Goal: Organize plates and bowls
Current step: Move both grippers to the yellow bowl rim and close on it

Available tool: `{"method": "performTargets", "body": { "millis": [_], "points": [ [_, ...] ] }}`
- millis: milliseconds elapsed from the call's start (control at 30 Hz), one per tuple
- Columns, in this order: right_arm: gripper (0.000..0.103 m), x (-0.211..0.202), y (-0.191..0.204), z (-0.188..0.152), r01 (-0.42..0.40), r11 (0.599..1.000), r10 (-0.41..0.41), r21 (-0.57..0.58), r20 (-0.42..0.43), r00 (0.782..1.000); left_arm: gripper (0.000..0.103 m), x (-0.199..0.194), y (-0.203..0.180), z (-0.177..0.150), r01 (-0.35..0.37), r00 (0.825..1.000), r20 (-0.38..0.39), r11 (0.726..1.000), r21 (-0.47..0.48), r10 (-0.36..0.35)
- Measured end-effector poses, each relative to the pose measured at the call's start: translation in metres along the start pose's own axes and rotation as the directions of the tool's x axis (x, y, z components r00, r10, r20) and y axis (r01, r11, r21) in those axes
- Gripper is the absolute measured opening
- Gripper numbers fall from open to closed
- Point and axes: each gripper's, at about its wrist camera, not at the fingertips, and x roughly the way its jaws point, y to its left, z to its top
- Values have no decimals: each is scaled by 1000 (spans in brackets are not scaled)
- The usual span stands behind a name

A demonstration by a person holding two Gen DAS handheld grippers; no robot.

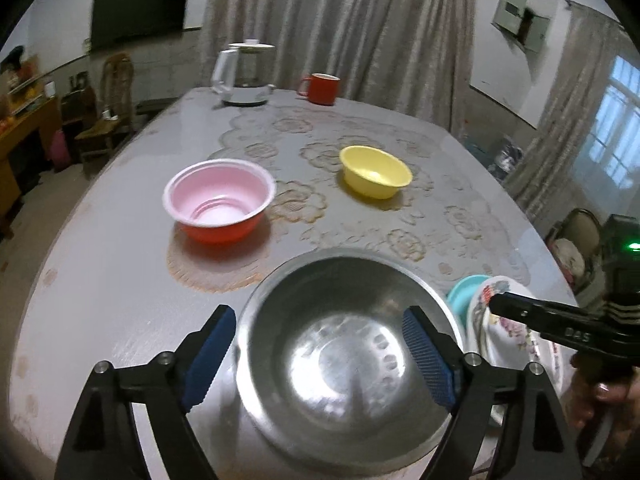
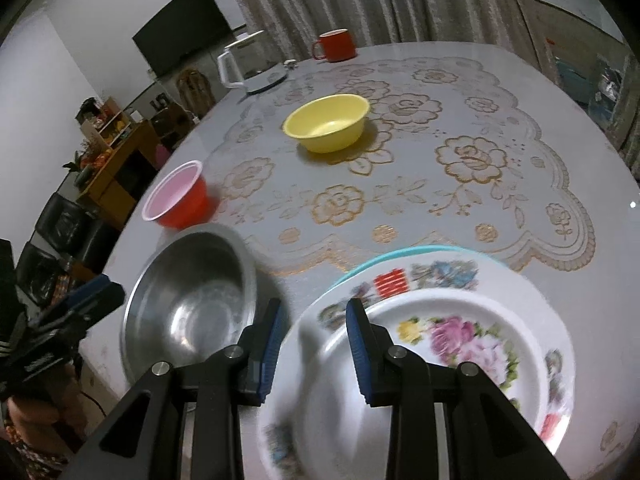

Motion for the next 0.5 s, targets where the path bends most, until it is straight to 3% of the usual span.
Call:
{"method": "performTargets", "body": {
  "millis": [233, 333, 500],
  "points": [
    [32, 4, -23, 32, 58, 998, -58, -1, 9, 998, 91, 20, -22, 37, 40, 999, -33, 998, 48, -38],
    [40, 5, -30, 50, 67, 998, -67, -10, 24, 997, 92, 31, -28, 53, 51, 998, -47, 998, 48, -49],
    [41, 10, -40, 86, 84, 996, -83, -12, 40, 996, 94, 53, -33, 80, 44, 997, -64, 998, 41, -41]
  ]
}}
